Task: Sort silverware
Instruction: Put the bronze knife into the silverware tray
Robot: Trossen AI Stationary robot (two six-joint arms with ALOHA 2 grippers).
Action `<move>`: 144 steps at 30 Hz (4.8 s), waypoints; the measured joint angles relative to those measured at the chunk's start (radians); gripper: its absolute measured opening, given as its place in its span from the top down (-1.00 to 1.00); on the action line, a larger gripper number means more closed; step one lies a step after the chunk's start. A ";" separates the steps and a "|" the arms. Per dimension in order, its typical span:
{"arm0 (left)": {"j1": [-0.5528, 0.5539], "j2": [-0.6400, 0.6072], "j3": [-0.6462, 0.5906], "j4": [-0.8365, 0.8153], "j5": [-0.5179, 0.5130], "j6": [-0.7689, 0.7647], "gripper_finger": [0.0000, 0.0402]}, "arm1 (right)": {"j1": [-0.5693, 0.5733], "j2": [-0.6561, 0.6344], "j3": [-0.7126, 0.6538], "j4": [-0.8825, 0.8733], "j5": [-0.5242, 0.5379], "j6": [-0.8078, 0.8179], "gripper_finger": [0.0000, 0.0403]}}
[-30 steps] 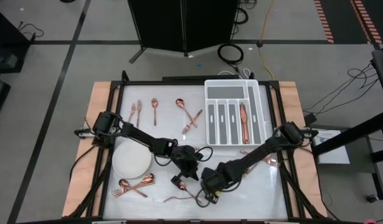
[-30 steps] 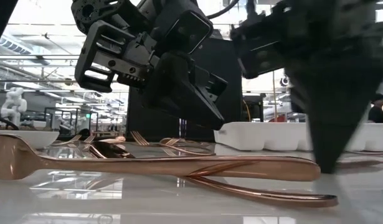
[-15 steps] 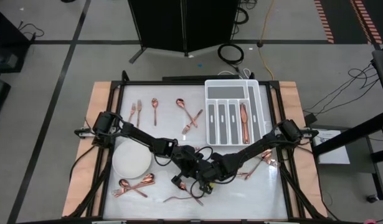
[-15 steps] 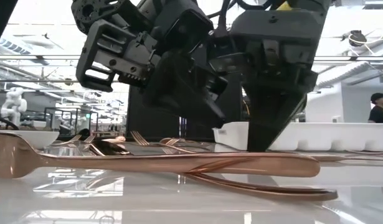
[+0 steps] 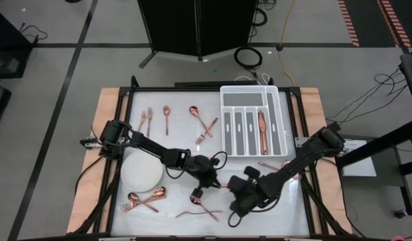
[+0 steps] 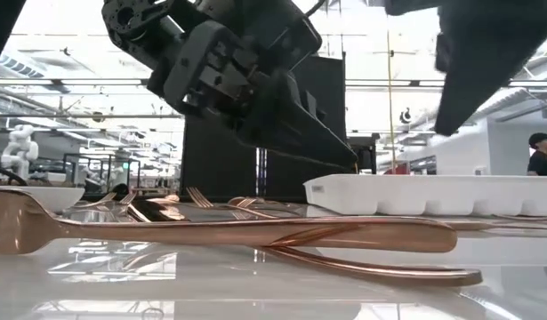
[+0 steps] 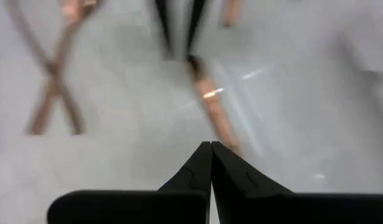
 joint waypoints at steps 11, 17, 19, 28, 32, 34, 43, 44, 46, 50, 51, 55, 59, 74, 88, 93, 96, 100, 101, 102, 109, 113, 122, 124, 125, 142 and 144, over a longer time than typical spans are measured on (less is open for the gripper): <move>-0.022 0.096 0.001 0.133 -0.151 -0.183 0.18 | 0.012 -0.006 0.000 -0.064 0.052 0.057 1.00; -0.019 0.119 0.005 0.106 -0.181 -0.255 0.11 | 0.012 -0.006 0.000 -0.065 0.053 0.056 1.00; -0.021 0.119 0.005 0.099 -0.178 -0.256 0.11 | 0.012 -0.006 -0.010 -0.063 0.061 0.051 1.00; -0.052 0.118 0.007 0.071 -0.234 -0.271 0.11 | 0.012 -0.006 -0.131 -0.031 0.074 0.118 1.00; -0.062 0.116 0.010 0.014 -0.312 -0.239 0.17 | 0.013 -0.006 -0.203 0.077 0.102 0.069 1.00; -0.061 0.115 0.010 0.000 -0.312 -0.234 0.24 | 0.013 -0.006 -0.232 0.144 0.103 0.041 1.00; -0.056 0.115 0.008 -0.014 -0.321 -0.254 0.68 | 0.013 -0.012 -0.251 0.204 0.163 0.002 1.00; -0.054 0.115 0.008 -0.014 -0.320 -0.254 0.72 | 0.013 -0.013 -0.251 0.208 0.166 -0.003 1.00; -0.049 0.114 0.008 -0.012 -0.320 -0.256 0.79 | 0.013 -0.013 -0.251 0.209 0.165 -0.019 1.00; -0.043 0.115 0.007 -0.004 -0.321 -0.251 0.83 | 0.013 -0.013 -0.251 0.209 0.162 -0.052 1.00; -0.043 0.115 0.006 0.000 -0.322 -0.242 0.83 | 0.013 -0.013 -0.251 0.209 0.160 -0.055 1.00; -0.044 0.116 0.005 0.011 -0.323 -0.225 0.83 | 0.006 -0.044 -0.251 0.205 0.154 -0.091 1.00; -0.044 0.116 0.005 0.011 -0.323 -0.225 0.84 | -0.003 -0.095 -0.251 0.186 0.154 -0.119 0.99; -0.044 0.113 0.005 0.008 -0.322 -0.219 0.84 | -0.143 -0.082 -0.251 0.144 -0.159 -0.417 0.33; -0.046 0.112 0.007 0.009 -0.320 -0.192 0.84 | -0.235 -0.091 -0.455 0.406 -0.443 -0.430 0.37; -0.052 0.095 0.007 -0.010 -0.399 -0.158 0.84 | -0.190 -0.091 -0.468 0.402 -0.359 -0.454 0.85; -0.065 0.055 0.007 -0.030 -0.498 -0.141 0.84 | -0.165 -0.084 -0.442 0.388 -0.327 -0.461 0.92; -0.080 -0.014 0.010 -0.011 -0.560 -0.139 0.84 | -0.135 -0.081 -0.378 0.327 -0.271 -0.470 0.94; -0.084 -0.026 0.010 -0.011 -0.560 -0.139 0.84 | -0.128 -0.081 -0.359 0.309 -0.261 -0.475 0.96; -0.088 -0.033 0.010 -0.010 -0.560 -0.138 0.84 | -0.122 -0.081 -0.339 0.291 -0.258 -0.482 0.97; -0.120 -0.043 0.010 -0.003 -0.564 -0.087 0.84 | -0.101 -0.083 -0.214 0.207 -0.158 -0.529 1.00; -0.113 -0.043 0.010 -0.003 -0.493 -0.087 0.84 | -0.094 -0.084 -0.201 0.185 -0.141 -0.529 1.00; -0.084 0.001 0.012 -0.003 -0.343 -0.096 0.69 | -0.096 -0.083 -0.211 0.200 -0.131 -0.527 1.00; -0.080 0.019 0.013 0.012 -0.375 -0.087 0.57 | -0.098 -0.083 -0.211 0.203 -0.130 -0.530 1.00; -0.078 0.025 0.013 0.009 -0.396 -0.073 0.50 | -0.098 -0.083 -0.211 0.211 -0.130 -0.530 1.00; -0.061 0.058 0.013 0.077 -0.339 -0.149 -0.09 | -0.100 -0.084 -0.211 0.256 -0.078 -0.559 1.00; -0.056 0.058 0.013 0.055 -0.324 -0.151 -0.05 | -0.100 -0.084 -0.211 0.264 -0.077 -0.565 1.00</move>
